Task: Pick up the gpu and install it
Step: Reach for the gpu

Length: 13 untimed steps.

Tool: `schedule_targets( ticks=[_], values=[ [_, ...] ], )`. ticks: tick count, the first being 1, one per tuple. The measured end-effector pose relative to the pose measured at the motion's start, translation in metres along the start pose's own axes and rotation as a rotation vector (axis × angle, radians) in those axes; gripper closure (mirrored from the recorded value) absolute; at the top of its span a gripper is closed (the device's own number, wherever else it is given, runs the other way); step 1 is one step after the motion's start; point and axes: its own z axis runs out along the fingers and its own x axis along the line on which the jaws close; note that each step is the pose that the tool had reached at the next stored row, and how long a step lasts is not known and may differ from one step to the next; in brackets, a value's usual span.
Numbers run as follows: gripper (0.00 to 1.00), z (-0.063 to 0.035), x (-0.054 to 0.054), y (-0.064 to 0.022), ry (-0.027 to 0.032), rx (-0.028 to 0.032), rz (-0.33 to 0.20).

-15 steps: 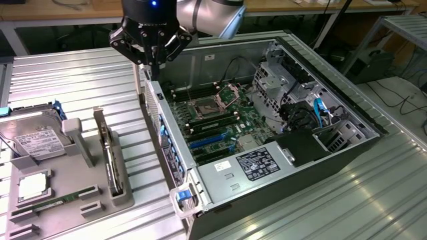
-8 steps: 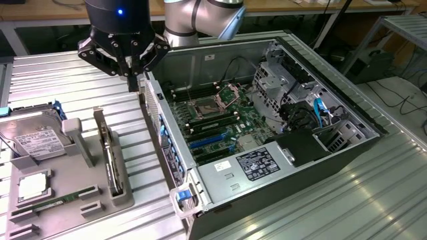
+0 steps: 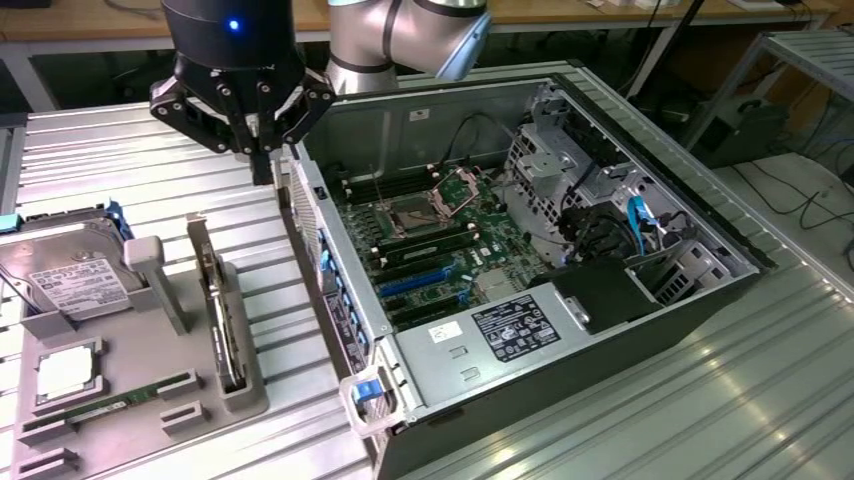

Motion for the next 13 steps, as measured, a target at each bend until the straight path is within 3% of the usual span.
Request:
schedule_targets(
  ticks=[8,13],
  values=[
    [0.89,0.002,0.011,-0.0049,0.0025,-0.0001,-0.009],
    [0.89,0.0037,0.017,-0.0121,0.0041,-0.0001,-0.013]
  ],
)
